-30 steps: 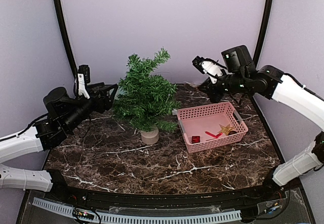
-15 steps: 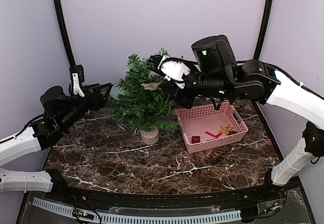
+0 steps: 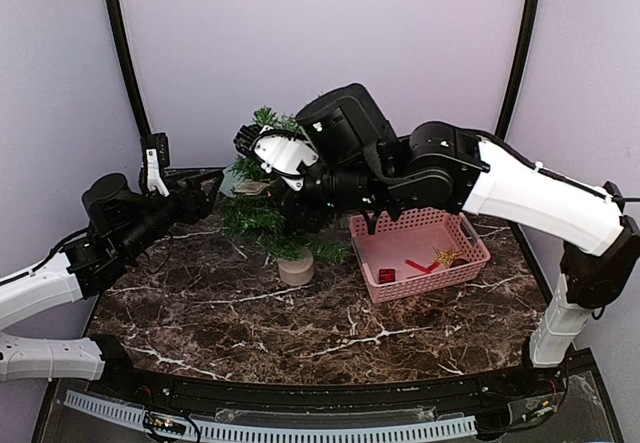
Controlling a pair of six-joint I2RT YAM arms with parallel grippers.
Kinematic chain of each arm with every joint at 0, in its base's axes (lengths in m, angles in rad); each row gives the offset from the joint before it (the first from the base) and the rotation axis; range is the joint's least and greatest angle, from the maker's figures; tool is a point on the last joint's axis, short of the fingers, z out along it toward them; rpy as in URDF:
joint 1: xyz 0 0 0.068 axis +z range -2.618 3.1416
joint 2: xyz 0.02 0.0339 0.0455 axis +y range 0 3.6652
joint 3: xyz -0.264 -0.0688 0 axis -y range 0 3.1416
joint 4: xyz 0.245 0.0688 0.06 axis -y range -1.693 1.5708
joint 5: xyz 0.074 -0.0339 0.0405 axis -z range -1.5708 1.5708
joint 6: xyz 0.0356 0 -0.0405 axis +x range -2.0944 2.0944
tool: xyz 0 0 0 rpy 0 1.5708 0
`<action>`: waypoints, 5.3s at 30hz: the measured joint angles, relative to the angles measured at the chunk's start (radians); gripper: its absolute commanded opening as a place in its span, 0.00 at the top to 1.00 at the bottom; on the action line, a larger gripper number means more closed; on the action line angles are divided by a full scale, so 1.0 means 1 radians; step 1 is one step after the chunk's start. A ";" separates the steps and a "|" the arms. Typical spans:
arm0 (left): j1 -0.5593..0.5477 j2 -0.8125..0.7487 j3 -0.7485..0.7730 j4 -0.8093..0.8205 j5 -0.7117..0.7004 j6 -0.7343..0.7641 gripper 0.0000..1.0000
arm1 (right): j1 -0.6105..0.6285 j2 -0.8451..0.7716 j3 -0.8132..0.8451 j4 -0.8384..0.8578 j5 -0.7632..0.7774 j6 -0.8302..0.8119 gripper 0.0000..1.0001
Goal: Decorate the small christmas tree
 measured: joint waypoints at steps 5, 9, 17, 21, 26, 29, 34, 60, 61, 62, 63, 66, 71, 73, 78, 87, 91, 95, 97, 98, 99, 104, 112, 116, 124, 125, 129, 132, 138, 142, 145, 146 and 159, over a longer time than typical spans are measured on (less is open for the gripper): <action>0.000 -0.006 -0.013 0.000 0.000 -0.002 0.31 | 0.000 0.075 0.031 0.002 0.029 0.046 1.00; 0.000 -0.021 -0.016 0.000 -0.001 -0.004 0.31 | 0.000 0.126 0.032 0.005 0.071 0.078 1.00; 0.000 -0.038 -0.018 0.000 -0.004 -0.006 0.31 | -0.014 0.188 0.034 0.009 0.164 0.140 1.00; 0.001 -0.038 -0.021 0.000 -0.008 -0.006 0.31 | -0.027 0.191 0.030 0.022 0.193 0.160 1.00; 0.002 -0.037 -0.024 0.000 -0.012 -0.006 0.31 | -0.039 0.191 0.015 0.039 0.220 0.174 0.97; 0.002 -0.037 -0.024 -0.001 -0.012 -0.006 0.31 | -0.042 0.192 0.008 0.042 0.229 0.180 0.91; 0.002 -0.034 -0.024 -0.001 -0.012 -0.005 0.31 | -0.046 0.192 -0.010 0.042 0.232 0.187 0.81; 0.050 0.018 -0.024 -0.011 0.013 -0.036 0.33 | -0.047 -0.084 -0.294 0.200 0.047 0.160 0.42; 0.056 0.024 -0.024 -0.011 0.020 -0.041 0.37 | -0.047 -0.103 -0.319 0.211 0.034 0.161 0.44; 0.061 0.028 -0.024 -0.011 0.026 -0.044 0.41 | -0.047 -0.116 -0.338 0.220 0.028 0.163 0.46; 0.066 0.032 -0.024 -0.011 0.038 -0.048 0.41 | -0.047 -0.134 -0.362 0.234 0.019 0.165 0.48; 0.072 0.028 -0.024 -0.002 0.096 -0.035 0.44 | -0.047 -0.161 -0.396 0.258 0.003 0.170 0.51; 0.073 -0.043 -0.029 -0.015 0.222 0.021 0.50 | -0.061 -0.190 -0.435 0.307 -0.037 0.185 0.56; 0.073 -0.083 -0.029 -0.025 0.264 0.037 0.53 | -0.076 -0.197 -0.449 0.322 -0.058 0.192 0.58; 0.073 -0.177 -0.030 -0.065 0.384 0.045 0.60 | -0.104 -0.198 -0.470 0.350 -0.094 0.214 0.59; 0.034 -0.111 0.006 -0.200 0.490 0.040 0.63 | -0.114 -0.198 -0.476 0.373 -0.115 0.229 0.60; -0.015 -0.074 0.023 -0.227 0.491 0.039 0.64 | -0.114 -0.198 -0.492 0.383 -0.120 0.231 0.60; -0.058 -0.044 0.042 -0.228 0.491 0.039 0.66 | -0.116 -0.198 -0.502 0.383 -0.121 0.231 0.60; -0.069 -0.037 0.045 -0.226 0.489 0.039 0.67 | -0.117 -0.199 -0.508 0.385 -0.122 0.231 0.60; -0.071 -0.035 0.045 -0.226 0.488 0.038 0.68 | -0.117 -0.200 -0.510 0.386 -0.122 0.232 0.60; -0.071 -0.033 0.045 -0.226 0.484 0.038 0.68 | -0.118 -0.201 -0.514 0.389 -0.122 0.232 0.60; -0.071 -0.005 0.074 -0.225 0.443 0.036 0.72 | -0.119 -0.211 -0.525 0.398 -0.123 0.233 0.60; -0.071 0.059 0.101 -0.211 0.387 0.029 0.87 | -0.120 -0.227 -0.543 0.409 -0.122 0.235 0.60; -0.071 0.092 0.119 -0.209 0.367 0.027 0.92 | -0.123 -0.240 -0.562 0.410 -0.121 0.236 0.60; -0.071 0.127 0.161 -0.214 0.307 0.027 0.91 | -0.129 -0.249 -0.573 0.414 -0.120 0.238 0.60; -0.071 0.130 0.166 -0.219 0.298 0.027 0.90 | -0.129 -0.249 -0.573 0.415 -0.120 0.238 0.60; -0.071 0.145 0.180 -0.242 0.274 0.027 0.87 | -0.131 -0.252 -0.582 0.420 -0.120 0.239 0.60; -0.071 0.154 0.188 -0.264 0.265 0.027 0.80 | -0.136 -0.252 -0.590 0.423 -0.119 0.240 0.60; -0.071 0.146 0.188 -0.308 0.249 0.029 0.65 | -0.140 -0.253 -0.596 0.424 -0.120 0.247 0.60; -0.071 0.100 0.188 -0.323 0.235 0.030 0.55 | -0.141 -0.262 -0.614 0.430 -0.120 0.255 0.59; -0.069 0.049 0.187 -0.332 0.230 0.030 0.50 | -0.150 -0.285 -0.642 0.436 -0.126 0.273 0.58; -0.067 0.032 0.187 -0.332 0.230 0.029 0.49 | -0.156 -0.297 -0.657 0.440 -0.129 0.280 0.58; 0.135 -0.018 0.140 -0.322 0.199 -0.034 0.48 | -0.299 -0.434 -0.862 0.510 -0.258 0.468 0.48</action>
